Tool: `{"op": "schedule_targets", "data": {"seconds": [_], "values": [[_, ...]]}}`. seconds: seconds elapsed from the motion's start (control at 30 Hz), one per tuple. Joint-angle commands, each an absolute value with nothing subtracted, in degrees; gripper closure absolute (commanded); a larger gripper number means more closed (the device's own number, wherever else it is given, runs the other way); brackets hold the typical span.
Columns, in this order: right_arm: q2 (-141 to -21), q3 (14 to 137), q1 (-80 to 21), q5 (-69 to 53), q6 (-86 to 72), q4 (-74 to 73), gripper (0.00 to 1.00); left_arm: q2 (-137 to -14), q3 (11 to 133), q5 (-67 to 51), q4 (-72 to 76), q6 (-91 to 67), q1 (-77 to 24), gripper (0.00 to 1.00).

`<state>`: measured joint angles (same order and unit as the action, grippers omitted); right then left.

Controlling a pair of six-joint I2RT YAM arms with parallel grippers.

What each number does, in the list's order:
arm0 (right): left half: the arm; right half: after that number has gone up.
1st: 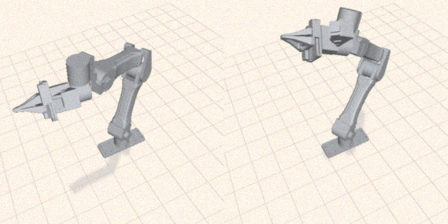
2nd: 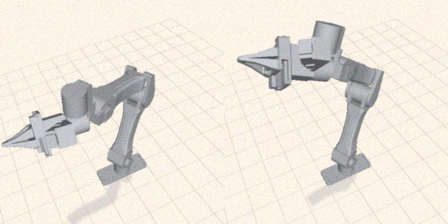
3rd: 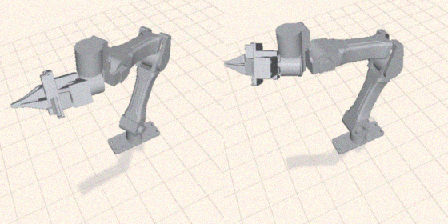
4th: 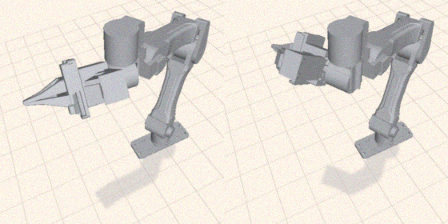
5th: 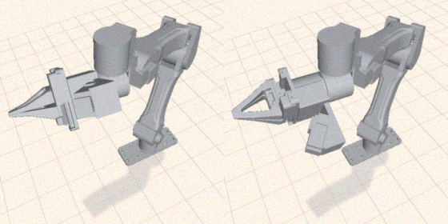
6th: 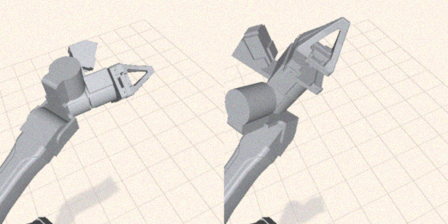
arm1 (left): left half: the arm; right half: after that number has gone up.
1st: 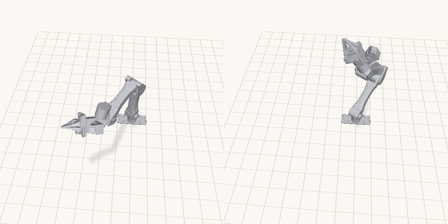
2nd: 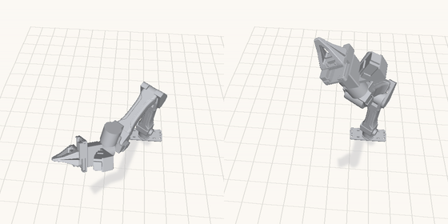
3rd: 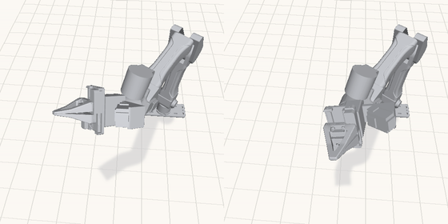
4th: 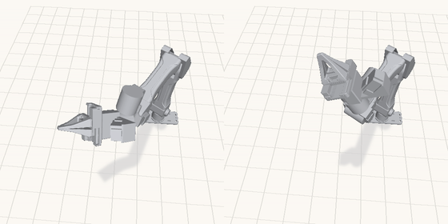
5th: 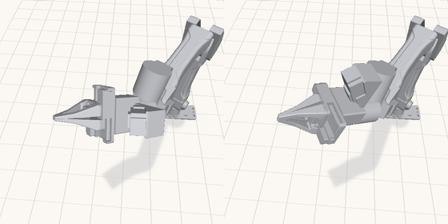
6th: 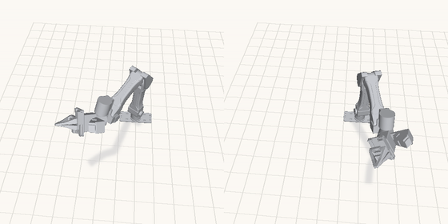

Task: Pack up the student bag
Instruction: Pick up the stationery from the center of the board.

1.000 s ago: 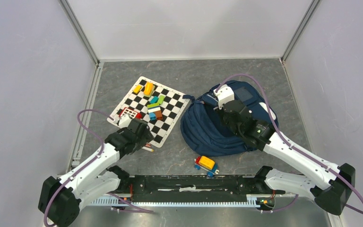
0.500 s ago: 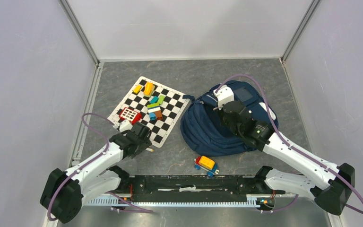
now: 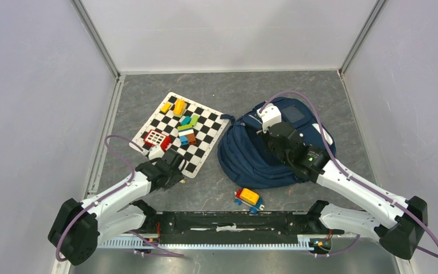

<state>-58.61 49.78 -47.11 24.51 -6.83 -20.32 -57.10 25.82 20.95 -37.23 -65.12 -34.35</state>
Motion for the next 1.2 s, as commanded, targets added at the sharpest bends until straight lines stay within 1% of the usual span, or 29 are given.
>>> {"op": "schedule_targets", "data": {"seconds": [0.0, 0.3, 0.37, 0.5, 0.6, 0.7, 0.8, 0.93, 1.03, 1.1, 1.17], "values": [[-58.19, 50.69, -47.15, 23.87, -7.96, -13.45, 1.0, -57.39, 25.33, 21.18, -36.55, -67.78, -36.01, 0.48], [-57.5, 50.38, -47.14, 24.0, -7.76, -13.49, 1.0, -55.53, 23.6, 17.82, -36.58, -70.88, -36.21, 0.56], [-57.32, 50.27, -47.18, 24.04, -7.77, -13.45, 1.0, -53.57, 23.31, 18.18, -37.51, -72.19, -36.21, 0.6], [-57.2, 49.85, -47.22, 23.96, -7.85, -13.52, 1.0, -50.83, 22.42, 18.33, -38.14, -74.35, -36.21, 0.61], [-57.2, 49.68, -47.2, 23.96, -7.91, -13.46, 1.0, -51.16, 22.65, 18.63, -38.67, -75.36, -36.12, 0.6], [-57.3, 49.66, -47.22, 23.85, -7.9, -13.32, 1.0, -53.59, 23.23, 19.16, -38.19, -75.35, -36.04, 0.57], [-57.3, 49.57, -47.13, 23.78, -7.96, -13.09, 1.0, -57.65, 25.09, 19.71, -38.36, -74.02, -35.9, 0.57], [-57.22, 49.49, -47.2, 23.42, -8.01, -12.67, 1.0, -63.2, 28.63, 20.66, -39.8, -71.9, -35.86, 0.64], [-57.09, 49.31, -47.21, 23.31, -7.93, -12.35, 1.0, -65.57, 29.95, 20.29, -40.34, -70.88, -35.86, 0.73], [-56.97, 49.18, -47.15, 23.45, -7.89, -12.23, 1.0, -65.56, 30.04, 19.75, -40.34, -70.58, -35.86, 0.78], [-56.72, 48.88, -47.17, 23.43, -7.75, -12.1, 1.0, -64.59, 30.05, 19.56, -41.17, -70.74, -35.86, 0.86]]}}
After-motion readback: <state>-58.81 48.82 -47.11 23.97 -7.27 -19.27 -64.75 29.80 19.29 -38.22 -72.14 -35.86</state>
